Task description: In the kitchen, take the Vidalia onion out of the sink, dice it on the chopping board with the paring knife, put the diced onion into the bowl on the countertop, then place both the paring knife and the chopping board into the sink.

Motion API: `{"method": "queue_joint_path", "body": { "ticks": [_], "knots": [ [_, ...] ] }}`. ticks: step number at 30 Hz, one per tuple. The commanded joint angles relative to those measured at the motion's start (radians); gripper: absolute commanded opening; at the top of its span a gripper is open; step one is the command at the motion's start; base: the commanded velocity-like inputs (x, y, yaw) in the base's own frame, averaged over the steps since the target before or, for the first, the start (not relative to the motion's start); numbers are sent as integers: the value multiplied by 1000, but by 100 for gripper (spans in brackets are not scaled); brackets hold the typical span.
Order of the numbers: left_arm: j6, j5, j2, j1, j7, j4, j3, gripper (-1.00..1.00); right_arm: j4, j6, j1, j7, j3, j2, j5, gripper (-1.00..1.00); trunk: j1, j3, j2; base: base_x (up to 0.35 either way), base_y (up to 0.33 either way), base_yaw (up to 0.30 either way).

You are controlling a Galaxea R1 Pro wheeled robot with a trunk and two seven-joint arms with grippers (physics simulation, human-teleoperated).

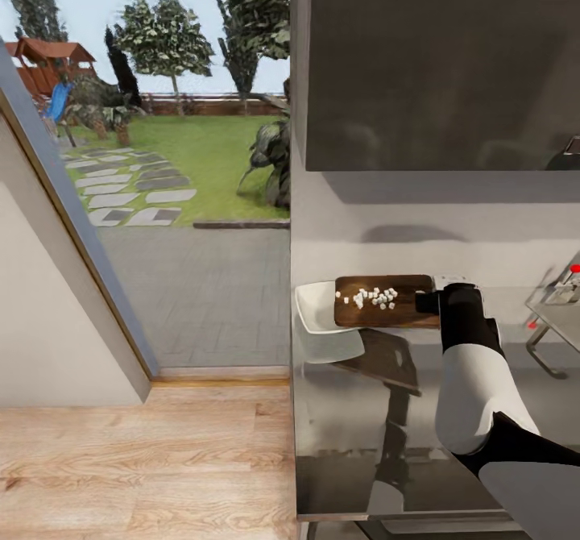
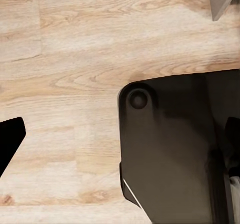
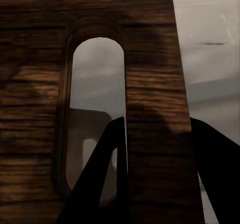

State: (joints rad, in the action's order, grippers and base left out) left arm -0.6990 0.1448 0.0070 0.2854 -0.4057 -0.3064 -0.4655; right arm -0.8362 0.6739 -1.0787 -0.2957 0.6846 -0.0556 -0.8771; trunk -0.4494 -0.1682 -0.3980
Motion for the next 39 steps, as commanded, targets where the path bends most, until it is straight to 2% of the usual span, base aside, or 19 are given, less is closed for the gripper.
{"method": "queue_joint_path", "body": {
  "ticks": [1, 8, 15, 16, 17, 18, 22, 39],
  "knots": [
    [-2, 10, 1, 0, -4, -1, -9, 100, -2, 7, -1, -5, -6, -2, -12, -100, -1, -2, -2, 0, 0, 0],
    [-2, 10, 1, 0, -4, 0, -9, 100, -27, 79, -2, 9, -44, -3, -11, -100, -1, -2, -2, 0, 0, 0],
    [-2, 10, 1, 0, -4, 0, -9, 100, -50, 102, -1, 10, -51, -1, -10, -100, -1, -2, -2, 0, 0, 0],
    [-2, 10, 1, 0, -4, 0, -9, 100, -64, 135, -1, 9, -61, -1, -9, -100, -1, -2, -2, 0, 0, 0],
    [-2, 10, 1, 0, -4, 0, -9, 100, -76, 153, -2, 9, -97, -1, -7, -100, -1, -2, -2, 0, 0, 0],
    [-2, 10, 1, 0, -4, 0, -9, 100, -78, 157, -2, 10, -110, -1, -6, -100, -1, -2, -2, 0, 0, 0],
    [-2, 10, 1, 0, -4, 0, -9, 100, -82, 179, -3, 10, -133, -1, -4, -100, -1, -2, -2, 41, 66, 0],
    [-2, 10, 1, 0, -4, 0, -9, 100, -83, 186, -3, 50, -138, -7, -3, -100, -1, -2, -2, 9, 28, 0]
  ]
}}
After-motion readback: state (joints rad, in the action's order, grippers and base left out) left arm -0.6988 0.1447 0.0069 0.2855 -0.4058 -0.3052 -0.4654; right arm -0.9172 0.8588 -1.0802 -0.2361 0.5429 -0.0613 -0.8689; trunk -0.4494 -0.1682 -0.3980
